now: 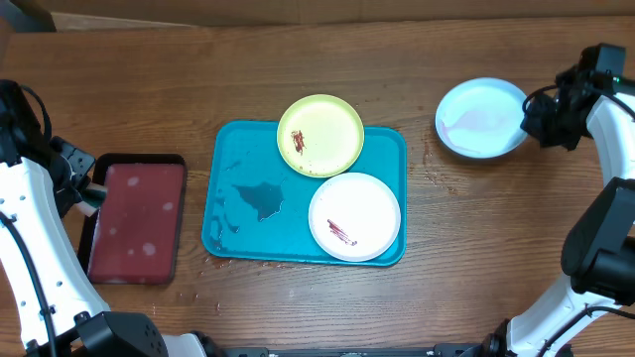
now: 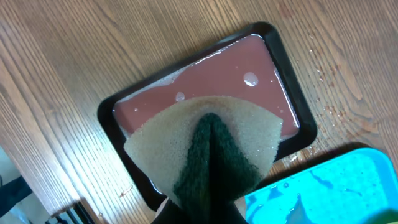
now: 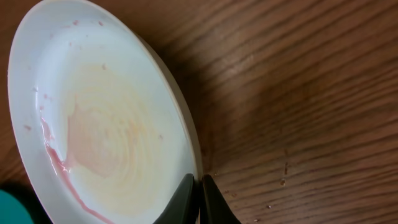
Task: Clean dirty plates on tray and stack at the side
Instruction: 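Set the light-blue plate down at the right side and release, then grasp the yellow plate rim with the right gripper and pull it left, then scrub the yellow plate with the sponge in the left gripper, then lift the yellow plate with the right gripper and stack it at right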
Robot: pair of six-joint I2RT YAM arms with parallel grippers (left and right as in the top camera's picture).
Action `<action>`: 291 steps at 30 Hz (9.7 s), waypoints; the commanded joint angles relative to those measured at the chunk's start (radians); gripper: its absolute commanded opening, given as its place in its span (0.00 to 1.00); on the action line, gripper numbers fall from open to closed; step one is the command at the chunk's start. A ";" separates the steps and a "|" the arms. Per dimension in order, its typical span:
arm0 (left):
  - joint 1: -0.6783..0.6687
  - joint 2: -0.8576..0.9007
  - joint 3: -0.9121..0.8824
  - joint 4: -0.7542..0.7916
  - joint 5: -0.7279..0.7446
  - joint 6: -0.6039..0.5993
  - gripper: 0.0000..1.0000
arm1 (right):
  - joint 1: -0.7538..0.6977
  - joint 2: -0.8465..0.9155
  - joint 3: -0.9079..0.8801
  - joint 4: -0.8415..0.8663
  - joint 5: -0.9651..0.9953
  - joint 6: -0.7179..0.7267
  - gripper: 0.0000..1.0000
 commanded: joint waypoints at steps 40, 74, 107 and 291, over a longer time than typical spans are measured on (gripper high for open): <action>0.002 0.007 -0.001 0.010 0.061 0.014 0.04 | 0.691 0.129 -0.082 0.559 0.172 -0.060 0.67; 0.002 0.007 -0.001 0.010 0.068 0.014 0.04 | 0.727 0.193 -0.064 0.599 0.045 -0.052 0.04; -0.420 0.253 -0.001 0.053 0.433 0.359 0.04 | 0.977 0.193 0.017 0.277 0.005 0.305 0.04; 0.028 0.095 0.163 -0.105 0.076 0.004 0.04 | 0.663 -0.142 0.079 0.183 0.086 0.175 0.04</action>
